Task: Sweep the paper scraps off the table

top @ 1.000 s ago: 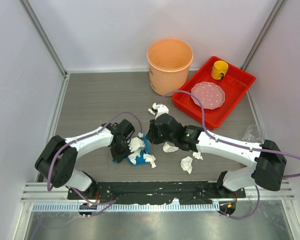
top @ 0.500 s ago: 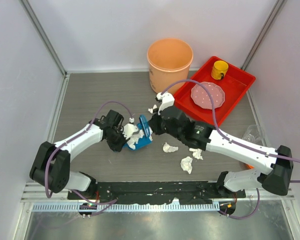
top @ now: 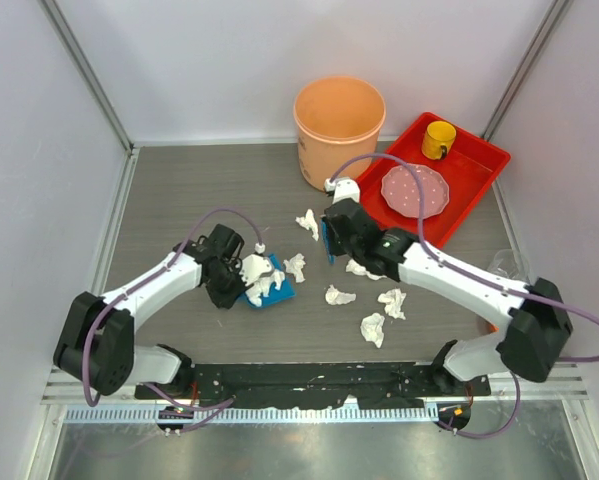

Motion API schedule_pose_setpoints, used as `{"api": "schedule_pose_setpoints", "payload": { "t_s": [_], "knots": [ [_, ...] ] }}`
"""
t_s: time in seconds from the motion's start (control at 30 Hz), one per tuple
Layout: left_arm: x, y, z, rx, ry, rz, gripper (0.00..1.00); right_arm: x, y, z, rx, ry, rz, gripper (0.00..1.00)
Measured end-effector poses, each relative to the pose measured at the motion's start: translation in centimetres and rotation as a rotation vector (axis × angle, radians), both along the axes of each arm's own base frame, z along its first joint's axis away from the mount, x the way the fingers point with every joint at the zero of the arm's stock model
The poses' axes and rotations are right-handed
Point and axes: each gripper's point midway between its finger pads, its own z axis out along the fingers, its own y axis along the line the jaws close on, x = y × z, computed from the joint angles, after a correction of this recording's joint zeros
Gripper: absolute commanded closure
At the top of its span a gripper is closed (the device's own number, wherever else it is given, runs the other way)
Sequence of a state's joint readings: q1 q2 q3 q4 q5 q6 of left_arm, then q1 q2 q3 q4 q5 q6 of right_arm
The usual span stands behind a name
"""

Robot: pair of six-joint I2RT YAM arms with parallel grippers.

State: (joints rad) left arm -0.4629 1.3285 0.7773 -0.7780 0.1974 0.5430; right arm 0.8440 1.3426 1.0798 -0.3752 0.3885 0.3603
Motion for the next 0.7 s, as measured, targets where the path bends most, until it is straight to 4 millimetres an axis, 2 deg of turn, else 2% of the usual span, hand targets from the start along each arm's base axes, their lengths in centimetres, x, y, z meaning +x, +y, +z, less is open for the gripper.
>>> {"api": "schedule_pose_setpoints", "payload": {
  "t_s": [0.17,0.23,0.4,0.7],
  "knots": [
    [-0.9,1.5,-0.9,0.086,0.05,0.004,1.0,0.3,1.7,-5.4,-0.103,0.123,0.062,0.99],
    [-1.1,2.1,-1.4,0.122,0.069,0.007,1.0,0.1,2.6,-6.7,-0.104,0.162,0.088,0.99],
    [-1.1,2.8,-2.5,0.19,0.126,0.018,1.0,-0.2,4.8,-6.4,-0.024,0.185,0.152,0.99],
    [1.5,1.6,-2.7,0.199,0.127,0.044,1.0,-1.1,9.6,-6.3,0.171,0.249,0.259,0.99]
  ]
}}
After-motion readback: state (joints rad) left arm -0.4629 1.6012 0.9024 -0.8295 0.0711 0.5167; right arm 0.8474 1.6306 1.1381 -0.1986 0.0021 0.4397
